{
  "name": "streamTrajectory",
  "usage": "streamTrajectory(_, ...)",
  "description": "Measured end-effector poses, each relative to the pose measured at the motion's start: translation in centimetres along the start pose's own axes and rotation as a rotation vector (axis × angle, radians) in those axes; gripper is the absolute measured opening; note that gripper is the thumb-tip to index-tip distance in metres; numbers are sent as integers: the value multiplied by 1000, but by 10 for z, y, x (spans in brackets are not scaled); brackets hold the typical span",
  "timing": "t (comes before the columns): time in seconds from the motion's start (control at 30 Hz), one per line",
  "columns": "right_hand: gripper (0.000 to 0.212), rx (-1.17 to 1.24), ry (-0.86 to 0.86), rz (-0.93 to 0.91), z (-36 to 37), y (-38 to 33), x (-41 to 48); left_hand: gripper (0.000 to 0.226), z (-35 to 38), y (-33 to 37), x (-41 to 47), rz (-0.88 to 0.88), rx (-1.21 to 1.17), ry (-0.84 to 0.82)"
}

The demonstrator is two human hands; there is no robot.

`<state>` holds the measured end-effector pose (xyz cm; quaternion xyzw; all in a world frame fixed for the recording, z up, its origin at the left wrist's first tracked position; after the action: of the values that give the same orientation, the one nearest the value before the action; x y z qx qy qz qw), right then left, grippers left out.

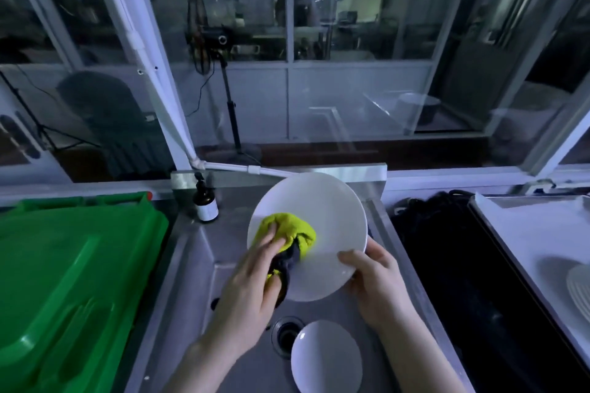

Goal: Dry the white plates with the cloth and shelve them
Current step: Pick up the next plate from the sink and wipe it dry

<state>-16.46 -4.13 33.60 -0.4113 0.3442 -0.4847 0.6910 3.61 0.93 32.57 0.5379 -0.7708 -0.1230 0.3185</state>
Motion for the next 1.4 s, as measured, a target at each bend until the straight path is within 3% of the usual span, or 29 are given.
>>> streamTrajectory(0.13,23,1,-33,49,29,14,5,52,-4,7,1,134,28,-55)
streamTrajectory(0.33,23,-43,-31,127,46,30,-5,51,-36,-34,55,-117,44,-31)
streamTrajectory(0.53,29,-9,6,14,21,2,15,54,-43,-35,32,-172,95,15)
streamTrajectory(0.73,26,49,-52,42,11,-1,22,59,-5,15,21,23,-34,-51)
streamTrajectory(0.83,37,71,-133,107,12,7,14,57,-4,29,52,96,-14,-62)
streamTrajectory(1.0,22,13,-108,104,3,-2,8,56,-21,17,105,38,97,-27)
streamTrajectory(1.17,16,16,-31,5,-14,-27,13,54,-25,15,99,-98,82,73)
streamTrajectory(1.23,7,35,-39,-9,-16,-30,16,55,-15,26,84,-53,51,24)
streamTrajectory(1.3,23,46,-26,-6,-17,-30,18,63,-5,40,71,27,24,-90)
streamTrajectory(1.4,21,53,-47,27,-16,-27,17,73,-4,49,75,37,-47,-221)
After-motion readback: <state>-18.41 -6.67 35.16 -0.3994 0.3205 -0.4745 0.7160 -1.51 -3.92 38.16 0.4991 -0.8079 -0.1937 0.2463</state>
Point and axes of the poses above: each hand's wrist, its own x-axis towards the middle knuckle, its own z-axis out of the palm, y = z × x, the point moved 1 cm from there along x, towards the middle knuckle, and after that the axes turned 10 degrees about -y, right-handed, at the moved point
